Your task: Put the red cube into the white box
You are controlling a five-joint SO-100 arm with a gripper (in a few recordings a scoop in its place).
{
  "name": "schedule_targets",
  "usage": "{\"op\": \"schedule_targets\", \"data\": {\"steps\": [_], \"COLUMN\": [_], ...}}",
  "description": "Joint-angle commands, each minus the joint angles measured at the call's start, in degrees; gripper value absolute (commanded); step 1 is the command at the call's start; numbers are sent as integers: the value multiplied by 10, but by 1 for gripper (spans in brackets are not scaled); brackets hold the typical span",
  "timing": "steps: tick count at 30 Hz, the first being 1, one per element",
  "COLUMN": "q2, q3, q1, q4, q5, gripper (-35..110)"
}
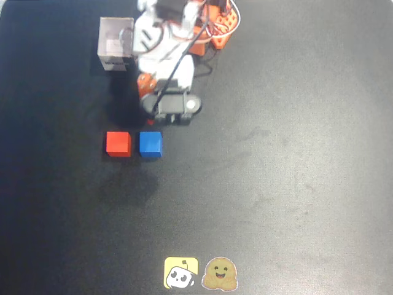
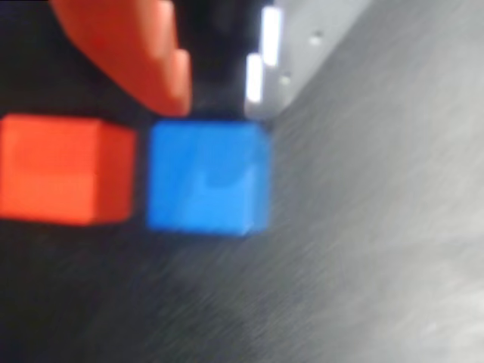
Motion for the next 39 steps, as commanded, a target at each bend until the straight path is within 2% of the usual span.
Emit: {"op": "schedule_targets", "data": {"steps": [1, 22, 39], "q2": [-43, -179, -256], "q3": [-32, -115, -140], "q1": [22, 113, 113], "q4": [-43, -68, -103], "q5": [-21, -46, -46], "gripper": [5, 11, 18]}}
